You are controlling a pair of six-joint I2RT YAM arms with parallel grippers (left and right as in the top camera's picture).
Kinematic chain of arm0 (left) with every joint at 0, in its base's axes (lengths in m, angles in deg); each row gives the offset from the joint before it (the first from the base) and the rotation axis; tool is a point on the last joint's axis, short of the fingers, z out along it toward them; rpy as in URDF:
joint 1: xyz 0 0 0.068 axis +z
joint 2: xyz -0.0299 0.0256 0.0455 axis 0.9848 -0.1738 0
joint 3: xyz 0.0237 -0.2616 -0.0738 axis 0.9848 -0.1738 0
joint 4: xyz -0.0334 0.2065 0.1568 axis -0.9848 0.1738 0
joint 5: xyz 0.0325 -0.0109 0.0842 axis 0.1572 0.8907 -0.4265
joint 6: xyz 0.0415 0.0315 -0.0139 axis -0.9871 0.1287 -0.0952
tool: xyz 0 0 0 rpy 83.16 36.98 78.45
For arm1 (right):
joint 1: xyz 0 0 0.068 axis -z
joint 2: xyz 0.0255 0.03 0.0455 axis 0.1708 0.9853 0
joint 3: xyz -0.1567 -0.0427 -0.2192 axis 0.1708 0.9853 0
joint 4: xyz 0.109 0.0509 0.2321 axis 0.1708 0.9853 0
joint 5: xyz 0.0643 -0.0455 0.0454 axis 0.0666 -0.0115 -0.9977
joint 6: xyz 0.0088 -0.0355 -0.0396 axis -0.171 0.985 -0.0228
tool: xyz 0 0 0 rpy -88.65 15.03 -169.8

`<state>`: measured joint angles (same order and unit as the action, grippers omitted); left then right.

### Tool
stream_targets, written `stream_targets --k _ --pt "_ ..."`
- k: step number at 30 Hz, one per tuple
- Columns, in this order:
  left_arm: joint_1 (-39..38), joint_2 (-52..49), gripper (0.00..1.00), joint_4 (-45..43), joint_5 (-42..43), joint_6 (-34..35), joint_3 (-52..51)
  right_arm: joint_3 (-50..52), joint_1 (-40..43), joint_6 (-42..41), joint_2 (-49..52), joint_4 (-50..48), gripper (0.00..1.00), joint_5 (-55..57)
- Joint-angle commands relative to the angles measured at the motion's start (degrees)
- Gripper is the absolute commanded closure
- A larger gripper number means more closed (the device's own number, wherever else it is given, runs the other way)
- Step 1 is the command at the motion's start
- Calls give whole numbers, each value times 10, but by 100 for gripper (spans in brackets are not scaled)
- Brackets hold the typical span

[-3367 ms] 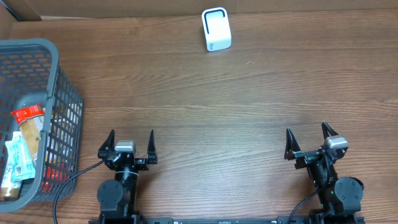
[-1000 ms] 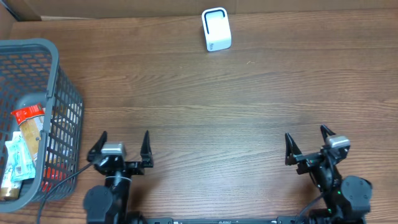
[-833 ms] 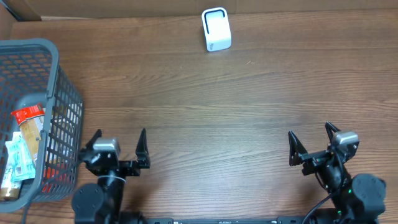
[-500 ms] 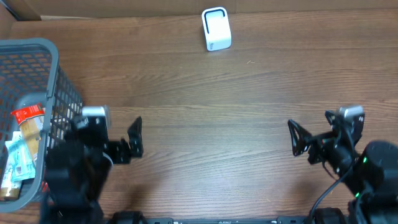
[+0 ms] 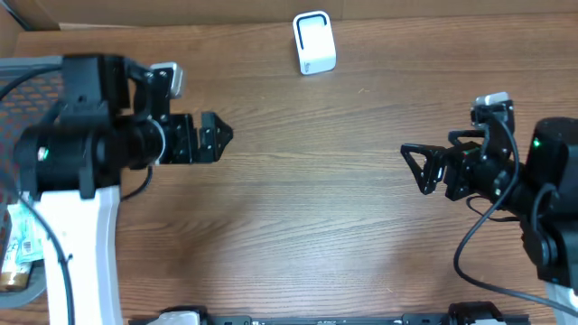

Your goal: Scan the item barcode

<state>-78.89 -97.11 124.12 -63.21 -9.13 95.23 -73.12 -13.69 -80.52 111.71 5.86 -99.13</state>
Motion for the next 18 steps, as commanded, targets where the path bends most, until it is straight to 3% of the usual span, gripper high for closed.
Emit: stream_targets --k 1,3,8,13,15,18 --pt "-3 -39 0 -8 28 -10 16 -14 -4 -1 11 10 0 -19" --pt "0 -49 1 -12 6 -4 24 -14 -3 -1 17 18 0 -18" --pt "59 -54 0 21 -135 90 109 -14 -4 -1 30 32 0 -17" --pt "239 -54 0 58 -169 121 216 -14 -4 3 40 33 0 -17" --pt "369 -57 0 76 -169 164 211 -14 -4 3 45 35 0 -17" --pt "447 -64 0 89 -169 182 184 -14 -4 3 49 37 0 -17"
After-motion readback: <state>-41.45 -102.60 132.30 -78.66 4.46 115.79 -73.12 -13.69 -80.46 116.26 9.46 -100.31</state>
